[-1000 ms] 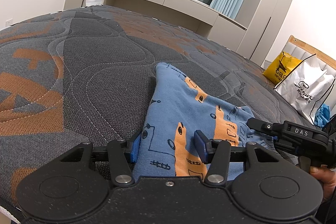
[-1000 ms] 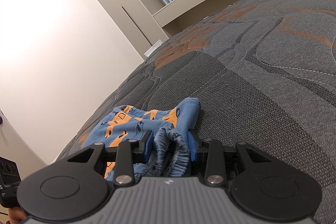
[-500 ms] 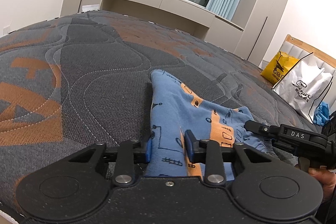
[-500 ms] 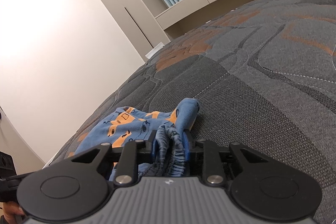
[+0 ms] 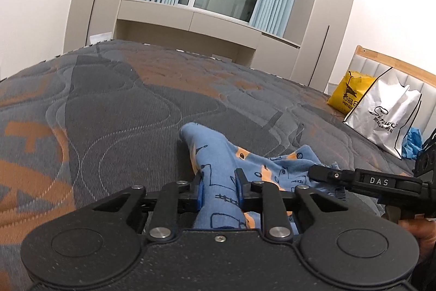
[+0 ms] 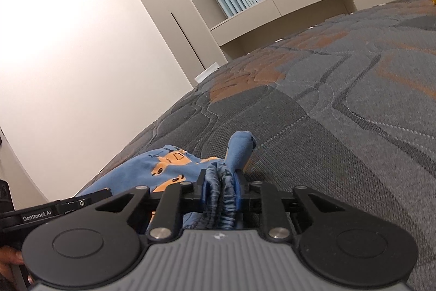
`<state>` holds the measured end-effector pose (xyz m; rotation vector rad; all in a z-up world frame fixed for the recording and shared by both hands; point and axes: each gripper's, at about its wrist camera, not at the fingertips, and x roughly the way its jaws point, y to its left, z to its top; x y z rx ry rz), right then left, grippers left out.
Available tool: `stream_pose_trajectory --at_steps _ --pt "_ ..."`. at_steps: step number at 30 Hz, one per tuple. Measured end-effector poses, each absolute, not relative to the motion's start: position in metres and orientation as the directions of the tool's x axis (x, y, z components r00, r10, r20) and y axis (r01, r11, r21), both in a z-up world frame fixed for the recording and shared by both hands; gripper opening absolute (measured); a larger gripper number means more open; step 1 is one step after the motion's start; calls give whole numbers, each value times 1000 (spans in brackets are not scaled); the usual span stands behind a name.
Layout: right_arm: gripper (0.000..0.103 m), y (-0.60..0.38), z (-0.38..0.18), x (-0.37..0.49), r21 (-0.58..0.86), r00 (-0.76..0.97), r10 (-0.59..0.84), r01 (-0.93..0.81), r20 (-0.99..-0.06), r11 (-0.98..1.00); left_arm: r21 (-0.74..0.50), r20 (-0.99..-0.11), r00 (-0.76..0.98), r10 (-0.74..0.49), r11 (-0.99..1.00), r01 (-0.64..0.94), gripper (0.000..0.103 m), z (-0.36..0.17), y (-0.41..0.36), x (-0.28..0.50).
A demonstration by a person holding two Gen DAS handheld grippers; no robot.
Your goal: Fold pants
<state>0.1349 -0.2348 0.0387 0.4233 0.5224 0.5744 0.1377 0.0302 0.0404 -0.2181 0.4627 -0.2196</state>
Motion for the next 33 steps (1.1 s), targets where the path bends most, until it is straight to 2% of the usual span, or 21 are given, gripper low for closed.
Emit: stream_pose_trajectory --at_steps 7,15,24,33 --pt "20 -214 62 156 440 723 608 -452 -328 776 -218 -379 900 -215 966 140 23 53 39 167" --pt "20 -175 88 218 366 733 604 -494 -311 788 -211 -356 922 -150 975 77 23 66 63 229" --pt "20 -132 90 289 313 732 597 -512 -327 800 -223 -394 913 -104 975 15 23 62 89 290" --pt "20 -112 59 320 313 712 586 -497 -387 809 -258 -444 889 -110 966 -10 23 34 99 300"
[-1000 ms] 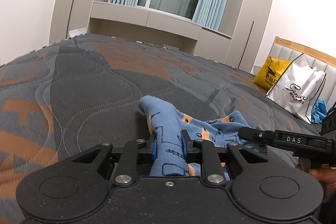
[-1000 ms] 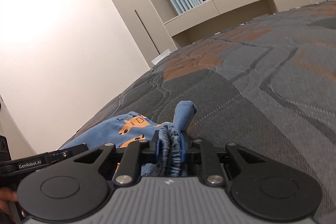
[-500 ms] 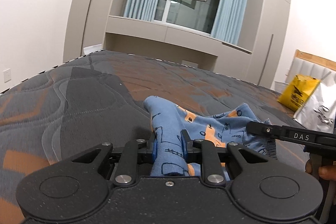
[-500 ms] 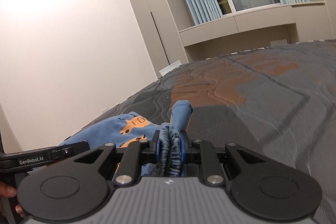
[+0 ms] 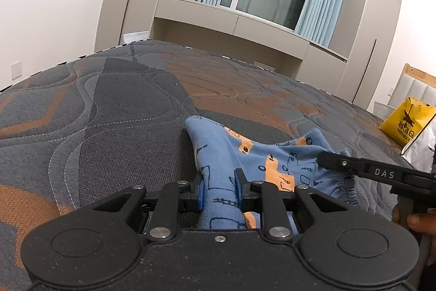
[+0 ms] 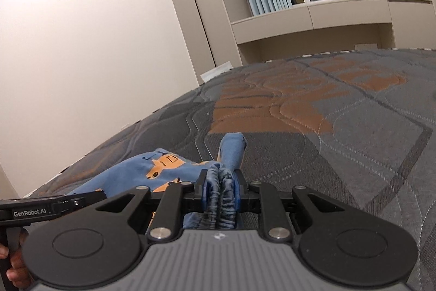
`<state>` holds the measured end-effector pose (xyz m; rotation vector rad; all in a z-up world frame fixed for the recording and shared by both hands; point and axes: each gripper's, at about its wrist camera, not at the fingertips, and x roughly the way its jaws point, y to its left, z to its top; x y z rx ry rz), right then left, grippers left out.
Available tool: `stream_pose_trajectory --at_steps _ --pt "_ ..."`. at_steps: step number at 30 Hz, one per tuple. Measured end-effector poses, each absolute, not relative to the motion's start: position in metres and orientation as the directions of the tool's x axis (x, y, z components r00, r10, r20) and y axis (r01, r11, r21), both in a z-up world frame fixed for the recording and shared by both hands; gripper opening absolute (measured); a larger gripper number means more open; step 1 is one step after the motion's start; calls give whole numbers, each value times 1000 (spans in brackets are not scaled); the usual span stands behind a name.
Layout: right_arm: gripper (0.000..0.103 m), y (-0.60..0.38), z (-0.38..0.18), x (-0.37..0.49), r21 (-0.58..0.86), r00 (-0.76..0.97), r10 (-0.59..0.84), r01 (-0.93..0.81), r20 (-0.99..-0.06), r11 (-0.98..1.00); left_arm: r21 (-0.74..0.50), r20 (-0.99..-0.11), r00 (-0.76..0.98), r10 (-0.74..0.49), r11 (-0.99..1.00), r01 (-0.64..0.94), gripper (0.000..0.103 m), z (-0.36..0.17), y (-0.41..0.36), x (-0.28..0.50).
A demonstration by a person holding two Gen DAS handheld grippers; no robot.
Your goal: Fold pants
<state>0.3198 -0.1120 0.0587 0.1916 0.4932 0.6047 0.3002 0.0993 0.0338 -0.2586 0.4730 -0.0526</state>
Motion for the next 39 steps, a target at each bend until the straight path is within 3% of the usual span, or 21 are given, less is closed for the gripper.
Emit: stream_pose_trajectory --at_steps 22,26,29,30,33,36,39 --pt "25 -118 46 326 345 714 570 -458 -407 820 -222 -448 890 -89 975 -14 28 30 92 300" --pt "39 -119 45 326 343 724 558 -446 -405 827 -207 -449 890 -77 978 -20 55 32 91 298" --pt "70 -120 48 320 340 732 551 -440 -400 831 -190 -424 904 -58 981 -26 76 40 88 289" --pt "75 -121 50 317 336 737 547 -438 -397 834 -185 -415 908 -52 982 -28 81 43 88 283" --pt "90 -124 56 302 322 746 539 -438 -390 839 -169 -407 913 -38 985 -34 92 49 83 268" --pt "97 -130 63 277 308 761 530 -437 -374 845 -151 -388 922 -19 988 -43 101 54 79 245" --pt "103 -137 69 246 288 780 513 -430 -358 856 -136 -378 926 0 989 -56 102 56 75 221"
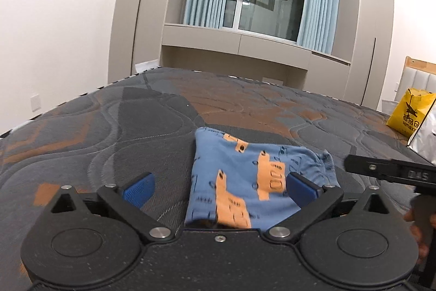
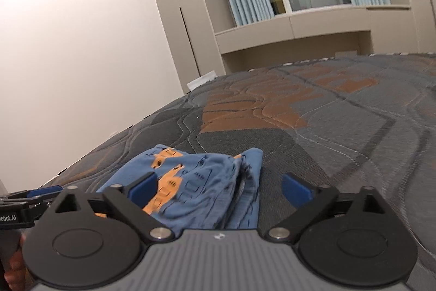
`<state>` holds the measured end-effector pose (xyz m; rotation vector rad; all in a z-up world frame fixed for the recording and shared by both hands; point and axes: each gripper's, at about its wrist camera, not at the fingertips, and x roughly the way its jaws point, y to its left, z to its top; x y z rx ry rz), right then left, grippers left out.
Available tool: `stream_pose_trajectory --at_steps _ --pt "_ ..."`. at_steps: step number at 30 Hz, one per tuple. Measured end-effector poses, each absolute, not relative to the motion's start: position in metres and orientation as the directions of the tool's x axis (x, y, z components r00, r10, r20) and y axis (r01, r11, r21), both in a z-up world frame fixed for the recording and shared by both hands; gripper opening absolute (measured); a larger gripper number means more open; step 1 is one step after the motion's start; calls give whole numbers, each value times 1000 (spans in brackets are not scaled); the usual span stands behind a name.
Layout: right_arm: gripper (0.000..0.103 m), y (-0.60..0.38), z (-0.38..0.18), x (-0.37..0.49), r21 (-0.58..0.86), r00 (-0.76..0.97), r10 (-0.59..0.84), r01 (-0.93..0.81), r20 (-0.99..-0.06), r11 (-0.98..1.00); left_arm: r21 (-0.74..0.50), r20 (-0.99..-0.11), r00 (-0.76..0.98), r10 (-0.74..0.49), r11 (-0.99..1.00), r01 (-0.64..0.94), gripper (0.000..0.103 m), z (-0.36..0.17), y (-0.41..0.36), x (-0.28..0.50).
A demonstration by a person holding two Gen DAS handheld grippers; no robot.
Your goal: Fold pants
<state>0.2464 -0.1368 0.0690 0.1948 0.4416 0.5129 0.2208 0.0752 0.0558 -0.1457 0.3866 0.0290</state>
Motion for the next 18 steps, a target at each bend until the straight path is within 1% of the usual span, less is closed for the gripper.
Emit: stream_pose_trajectory --at_steps 8,18 --pt "103 -154 75 156 237 815 478 -418 -329 877 -119 -381 925 11 991 -61 102 55 64 157" --pt "103 -166 70 73 186 847 431 -391 -310 901 -108 -371 928 16 992 -60 102 49 47 89"
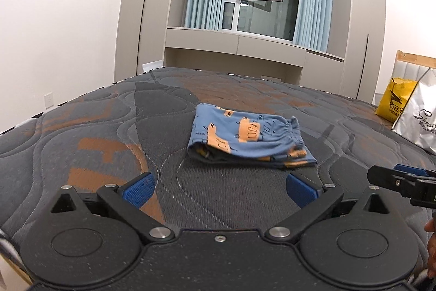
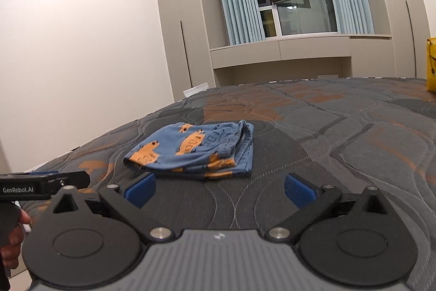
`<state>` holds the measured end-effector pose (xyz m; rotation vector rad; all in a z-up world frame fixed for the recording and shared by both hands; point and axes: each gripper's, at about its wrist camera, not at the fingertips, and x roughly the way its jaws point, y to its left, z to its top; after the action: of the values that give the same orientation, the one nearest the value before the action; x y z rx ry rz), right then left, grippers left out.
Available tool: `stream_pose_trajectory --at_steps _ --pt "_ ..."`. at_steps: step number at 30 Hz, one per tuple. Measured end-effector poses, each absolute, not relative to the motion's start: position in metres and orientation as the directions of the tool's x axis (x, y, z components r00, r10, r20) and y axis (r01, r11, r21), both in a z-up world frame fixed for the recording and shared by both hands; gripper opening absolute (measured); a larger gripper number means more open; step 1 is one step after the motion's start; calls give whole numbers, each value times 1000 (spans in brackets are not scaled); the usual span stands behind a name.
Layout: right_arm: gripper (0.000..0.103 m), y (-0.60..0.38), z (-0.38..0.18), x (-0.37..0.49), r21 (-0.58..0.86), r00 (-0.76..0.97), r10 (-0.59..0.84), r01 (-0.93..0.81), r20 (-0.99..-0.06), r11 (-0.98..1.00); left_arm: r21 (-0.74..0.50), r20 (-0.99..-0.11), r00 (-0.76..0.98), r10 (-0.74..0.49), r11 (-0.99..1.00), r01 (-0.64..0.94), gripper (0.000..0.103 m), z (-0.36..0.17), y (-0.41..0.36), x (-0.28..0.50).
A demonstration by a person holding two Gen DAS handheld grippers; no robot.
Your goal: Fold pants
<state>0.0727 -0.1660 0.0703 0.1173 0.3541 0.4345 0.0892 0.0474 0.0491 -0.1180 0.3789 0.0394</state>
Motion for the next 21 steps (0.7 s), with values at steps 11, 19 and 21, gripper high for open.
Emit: stream_pose_trajectory --at_steps 11,19,21 --pt "103 -170 62 25 140 861 398 -373 -317 917 -99 -376 927 7 994 -47 102 43 33 55" --pt "103 -176 61 20 152 863 392 -361 -320 920 -98 -378 926 8 994 -49 102 42 31 51" --pt "103 -177 61 19 153 863 391 -360 -320 920 -99 -380 925 9 994 -50 102 41 31 50"
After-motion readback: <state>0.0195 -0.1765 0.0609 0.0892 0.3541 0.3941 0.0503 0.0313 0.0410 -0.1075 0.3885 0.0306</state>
